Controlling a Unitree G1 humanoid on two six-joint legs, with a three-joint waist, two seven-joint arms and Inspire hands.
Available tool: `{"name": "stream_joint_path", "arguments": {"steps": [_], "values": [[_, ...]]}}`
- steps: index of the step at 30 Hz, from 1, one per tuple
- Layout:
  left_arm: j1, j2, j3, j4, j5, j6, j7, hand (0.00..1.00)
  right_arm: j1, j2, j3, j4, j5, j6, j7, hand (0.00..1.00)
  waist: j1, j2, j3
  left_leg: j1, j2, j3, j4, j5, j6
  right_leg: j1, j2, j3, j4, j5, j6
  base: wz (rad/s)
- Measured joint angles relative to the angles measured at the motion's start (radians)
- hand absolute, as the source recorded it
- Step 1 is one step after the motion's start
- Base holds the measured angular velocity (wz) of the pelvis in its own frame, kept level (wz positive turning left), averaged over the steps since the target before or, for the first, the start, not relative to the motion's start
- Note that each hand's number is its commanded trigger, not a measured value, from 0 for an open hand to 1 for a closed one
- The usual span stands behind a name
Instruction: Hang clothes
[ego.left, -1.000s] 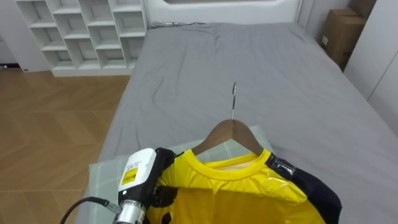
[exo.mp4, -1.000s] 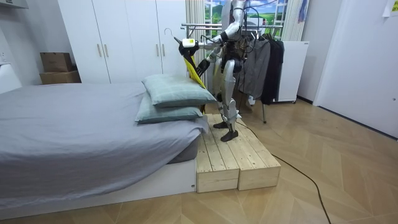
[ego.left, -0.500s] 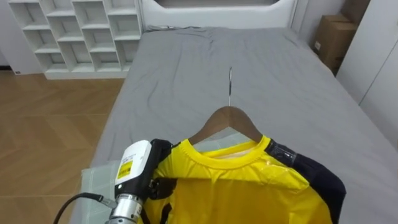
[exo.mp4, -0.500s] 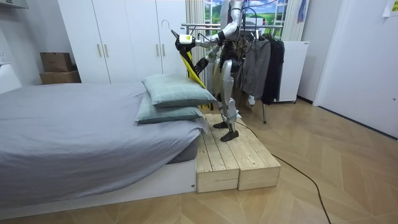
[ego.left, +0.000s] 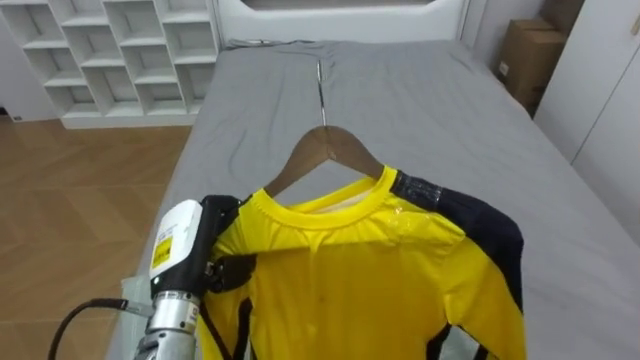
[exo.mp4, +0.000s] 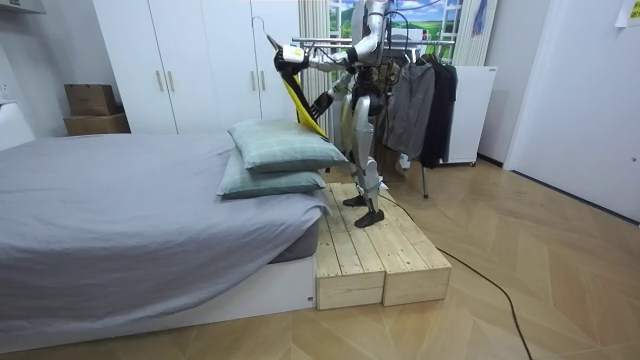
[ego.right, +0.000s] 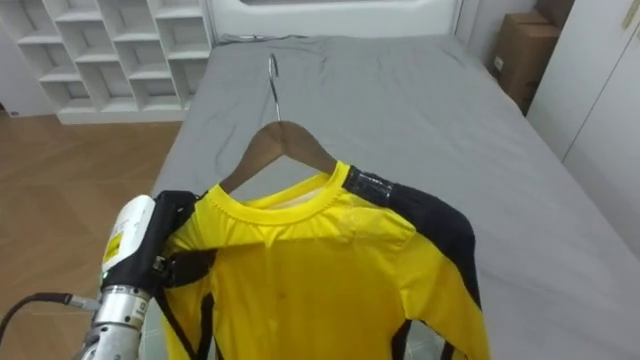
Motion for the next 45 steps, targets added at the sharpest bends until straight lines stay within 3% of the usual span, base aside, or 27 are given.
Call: {"name": "stream_joint_path", "arguments": {"steps": [12,21,26,31,35,42,45], "values": [[0.001,-0.002,0.010,-0.012,-0.136,0.000,0.036,1.00,0.010,-0.006,-0.006,0.003,-0.024,0.006,-0.048,0.00,0.002,0.012,-0.0013,0.021,-0.003,-0.011,-0.020,0.001,-0.001,0.001,0.005,0.014,-0.009,0.002,0.001,-0.02],[0.001,0.000,0.012,-0.046,-0.134,0.002,0.040,1.00,0.008,-0.011,-0.036,-0.033,-0.216,0.021,-0.105,0.00,0.029,0.001,-0.0020,0.021,-0.007,-0.010,-0.040,0.003,-0.004,-0.007,0.004,0.015,-0.010,0.006,0.003,0.00],[0.012,-0.004,0.013,-0.068,-0.134,0.039,0.039,1.00,0.005,-0.014,-0.036,-0.137,-0.309,0.038,-0.197,0.00,0.034,-0.015,-0.0073,0.038,-0.009,-0.010,-0.069,0.008,-0.012,0.000,0.008,0.017,-0.014,0.008,0.002,0.00],[0.052,-0.008,0.020,-0.114,-0.086,0.083,0.037,1.00,0.011,-0.022,-0.036,-0.254,-0.464,0.057,-0.245,0.00,0.033,-0.030,-0.0078,0.040,-0.008,-0.010,-0.072,0.008,-0.012,0.003,0.012,0.027,-0.014,0.009,0.001,-0.03],[0.074,-0.008,0.021,-0.148,-0.029,0.124,0.037,1.00,0.017,-0.022,-0.043,-0.377,-0.553,0.080,-0.302,0.00,0.028,-0.038,-0.0067,0.041,-0.010,-0.010,-0.073,0.008,-0.012,0.003,0.012,0.029,-0.014,0.009,0.001,-0.02],[0.088,-0.012,0.019,-0.153,-0.028,0.145,0.034,1.00,0.015,-0.022,-0.041,-0.488,-0.707,0.090,-0.364,0.00,0.045,-0.047,0.0003,0.081,-0.017,-0.007,-0.105,0.009,-0.015,0.021,0.015,0.044,-0.021,0.009,0.001,-0.07],[0.102,-0.012,0.019,-0.154,-0.029,0.179,0.021,1.00,0.016,-0.022,-0.041,-0.534,-0.794,0.119,-0.365,0.00,0.045,-0.046,0.0006,0.072,-0.019,-0.008,-0.104,0.009,-0.015,0.015,0.014,0.044,-0.030,0.013,0.007,-0.01]]}}
